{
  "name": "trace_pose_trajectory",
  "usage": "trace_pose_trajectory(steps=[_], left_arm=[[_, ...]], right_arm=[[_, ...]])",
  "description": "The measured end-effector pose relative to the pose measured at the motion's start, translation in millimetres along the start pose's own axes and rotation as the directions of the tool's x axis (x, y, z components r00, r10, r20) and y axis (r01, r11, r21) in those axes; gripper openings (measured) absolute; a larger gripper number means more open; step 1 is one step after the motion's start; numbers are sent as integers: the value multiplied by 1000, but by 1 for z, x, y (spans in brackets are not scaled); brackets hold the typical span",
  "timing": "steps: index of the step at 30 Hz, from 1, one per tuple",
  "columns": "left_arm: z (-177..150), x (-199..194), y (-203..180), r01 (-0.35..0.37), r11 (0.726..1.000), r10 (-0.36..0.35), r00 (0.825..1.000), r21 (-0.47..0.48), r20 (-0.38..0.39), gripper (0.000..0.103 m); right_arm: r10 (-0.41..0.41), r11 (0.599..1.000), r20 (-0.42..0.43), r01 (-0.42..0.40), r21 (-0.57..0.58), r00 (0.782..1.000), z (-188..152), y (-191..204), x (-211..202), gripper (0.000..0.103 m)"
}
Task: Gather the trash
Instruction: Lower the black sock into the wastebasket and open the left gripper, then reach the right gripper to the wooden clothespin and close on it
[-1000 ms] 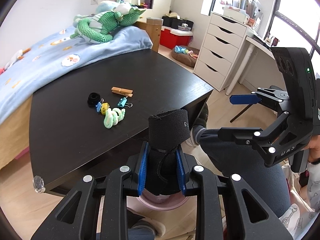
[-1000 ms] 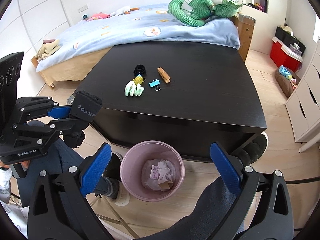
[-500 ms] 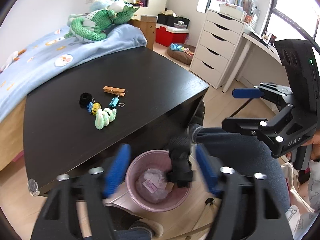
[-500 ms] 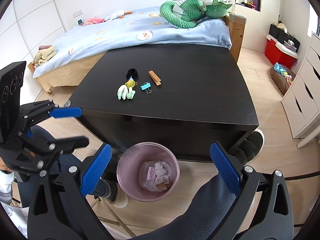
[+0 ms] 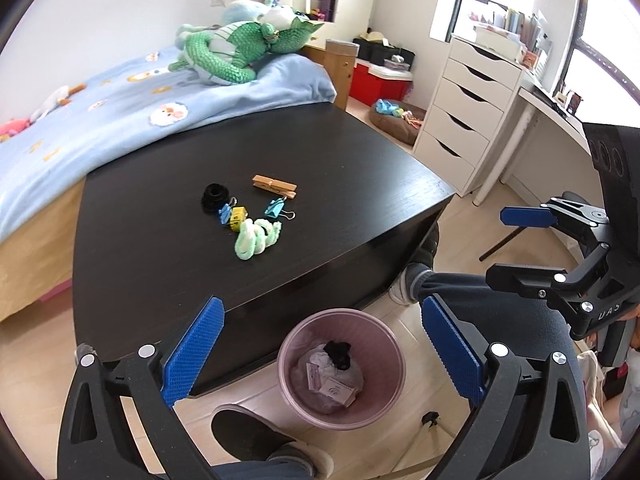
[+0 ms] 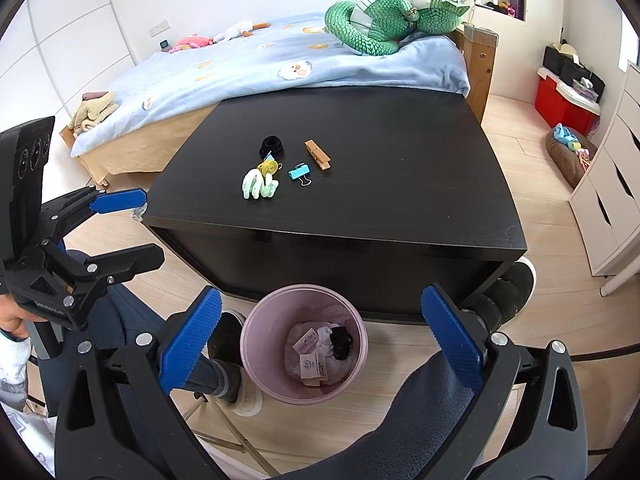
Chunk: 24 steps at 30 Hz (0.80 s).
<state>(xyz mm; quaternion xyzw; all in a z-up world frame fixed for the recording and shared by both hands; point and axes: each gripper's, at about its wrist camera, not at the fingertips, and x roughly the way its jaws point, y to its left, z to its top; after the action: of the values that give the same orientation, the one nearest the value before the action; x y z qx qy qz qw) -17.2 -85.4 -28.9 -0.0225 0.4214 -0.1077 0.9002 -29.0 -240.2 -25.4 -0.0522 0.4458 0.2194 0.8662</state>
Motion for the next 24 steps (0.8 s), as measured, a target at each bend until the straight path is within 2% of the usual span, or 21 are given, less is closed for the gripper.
trace_pose_trajectory(steps=[13, 18, 24], left_arm=[[8, -5, 20, -25, 999, 26, 999, -47, 18, 95], [12, -10, 29, -32, 997, 35, 999, -68, 30, 95], [19, -11, 43, -37, 996, 40, 998, -86, 38, 95]], right_arm=[[21, 999, 9, -21, -26, 1000, 17, 5, 6, 99], [18, 998, 14, -17, -57, 1000, 38, 9, 12, 99], [19, 993, -11, -20, -116, 1000, 80, 15, 33, 99]])
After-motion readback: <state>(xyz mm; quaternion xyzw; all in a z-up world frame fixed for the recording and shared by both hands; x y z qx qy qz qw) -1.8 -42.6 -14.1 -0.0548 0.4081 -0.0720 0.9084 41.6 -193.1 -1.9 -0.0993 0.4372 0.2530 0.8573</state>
